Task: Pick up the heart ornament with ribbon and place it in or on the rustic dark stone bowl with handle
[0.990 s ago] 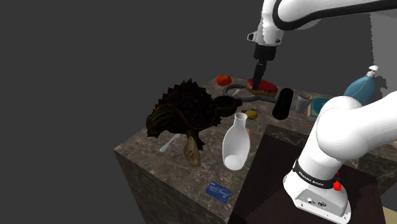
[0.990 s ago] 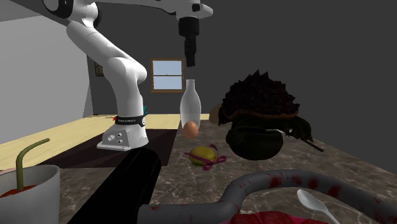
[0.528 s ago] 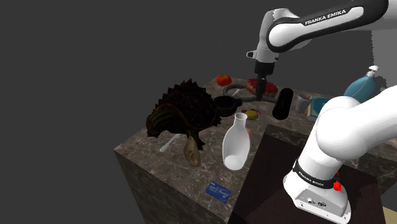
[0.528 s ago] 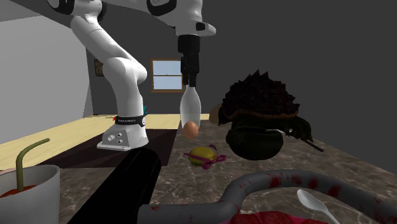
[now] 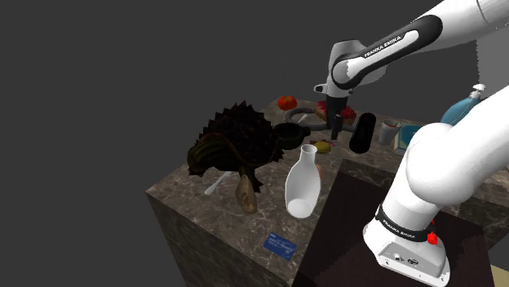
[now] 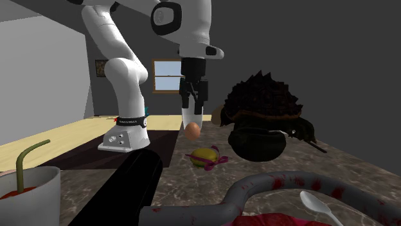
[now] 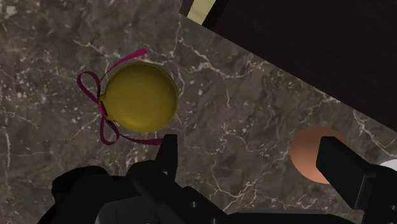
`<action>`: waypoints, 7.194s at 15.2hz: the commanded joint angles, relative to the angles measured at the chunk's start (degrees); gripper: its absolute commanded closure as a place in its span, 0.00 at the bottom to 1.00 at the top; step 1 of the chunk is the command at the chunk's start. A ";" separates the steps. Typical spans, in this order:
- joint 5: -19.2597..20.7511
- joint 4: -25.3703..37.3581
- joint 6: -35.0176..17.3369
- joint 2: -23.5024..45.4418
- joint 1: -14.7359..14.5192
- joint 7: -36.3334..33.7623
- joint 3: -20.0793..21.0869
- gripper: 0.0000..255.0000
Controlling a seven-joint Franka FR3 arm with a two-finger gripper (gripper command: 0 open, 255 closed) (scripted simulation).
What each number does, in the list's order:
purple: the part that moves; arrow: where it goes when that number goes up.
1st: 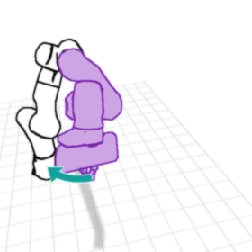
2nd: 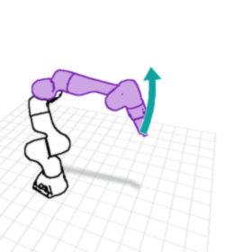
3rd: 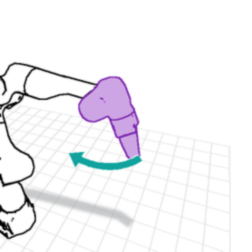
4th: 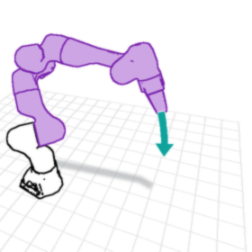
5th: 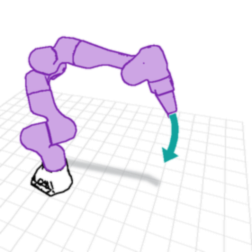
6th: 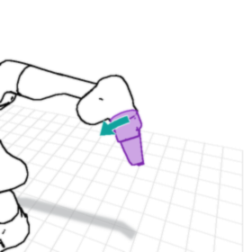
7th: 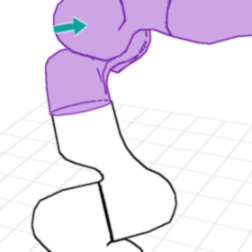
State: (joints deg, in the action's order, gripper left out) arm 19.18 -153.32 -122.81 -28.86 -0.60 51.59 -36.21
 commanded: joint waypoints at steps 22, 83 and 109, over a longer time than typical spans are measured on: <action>-5.25 0.33 -17.36 19.39 -6.00 15.25 -10.90 1.00; -12.94 14.88 -16.01 25.16 -10.55 -10.18 -10.97 1.00; -23.99 39.61 -0.58 38.10 -15.19 -14.78 -4.38 1.00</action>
State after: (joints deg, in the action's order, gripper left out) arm -3.36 -115.86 -124.13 7.35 -15.81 36.63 -40.99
